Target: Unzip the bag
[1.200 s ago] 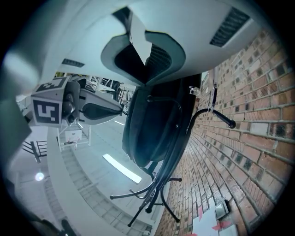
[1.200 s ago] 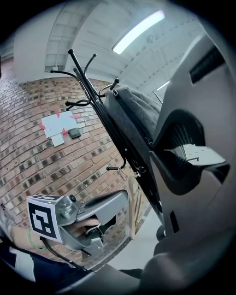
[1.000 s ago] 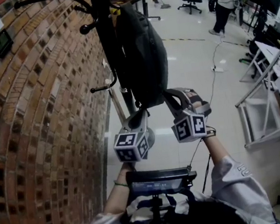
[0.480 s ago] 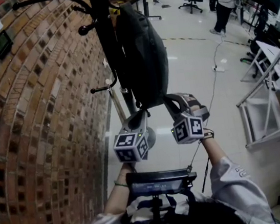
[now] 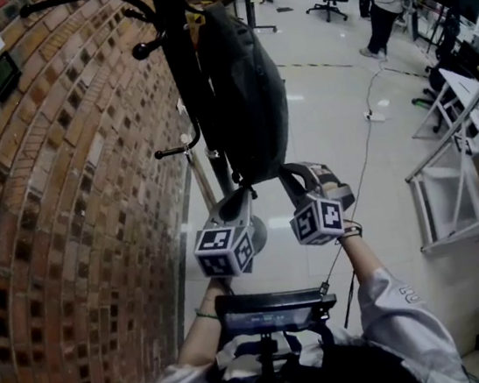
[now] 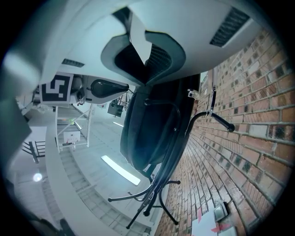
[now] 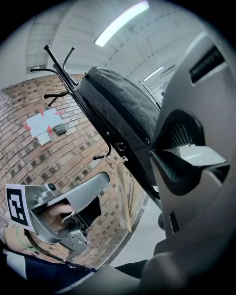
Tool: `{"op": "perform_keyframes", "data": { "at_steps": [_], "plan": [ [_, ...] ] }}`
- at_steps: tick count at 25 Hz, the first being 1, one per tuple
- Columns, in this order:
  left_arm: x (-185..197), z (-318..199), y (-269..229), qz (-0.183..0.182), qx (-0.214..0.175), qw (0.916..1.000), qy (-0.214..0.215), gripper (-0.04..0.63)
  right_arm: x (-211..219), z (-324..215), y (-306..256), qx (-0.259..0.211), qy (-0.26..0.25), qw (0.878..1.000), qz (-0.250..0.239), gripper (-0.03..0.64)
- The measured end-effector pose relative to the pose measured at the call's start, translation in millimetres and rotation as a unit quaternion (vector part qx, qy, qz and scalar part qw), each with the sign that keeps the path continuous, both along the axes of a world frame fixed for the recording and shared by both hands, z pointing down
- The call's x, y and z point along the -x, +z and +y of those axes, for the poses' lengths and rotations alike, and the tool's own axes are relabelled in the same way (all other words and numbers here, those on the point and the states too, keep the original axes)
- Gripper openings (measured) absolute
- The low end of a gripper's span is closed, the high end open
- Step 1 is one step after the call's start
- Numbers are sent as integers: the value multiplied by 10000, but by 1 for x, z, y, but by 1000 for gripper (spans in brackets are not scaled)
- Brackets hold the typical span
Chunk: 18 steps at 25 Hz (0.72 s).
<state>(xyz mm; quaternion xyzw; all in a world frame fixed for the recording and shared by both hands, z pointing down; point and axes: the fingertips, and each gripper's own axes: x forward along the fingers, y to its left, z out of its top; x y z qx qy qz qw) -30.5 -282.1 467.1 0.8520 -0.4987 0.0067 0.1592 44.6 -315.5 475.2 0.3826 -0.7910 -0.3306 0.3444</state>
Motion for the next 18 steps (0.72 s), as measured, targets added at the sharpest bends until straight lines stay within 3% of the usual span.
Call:
{"op": "perform_keyframes", "data": {
  "at_steps": [14, 18],
  "plan": [
    [-1, 1, 1, -5, 37, 10000, 5, 8, 1, -1, 3, 5, 40, 9999, -130, 23],
    [-1, 2, 1, 6, 9, 10000, -12, 8, -2, -1, -3, 123, 262, 9966, -773, 20]
  ]
}}
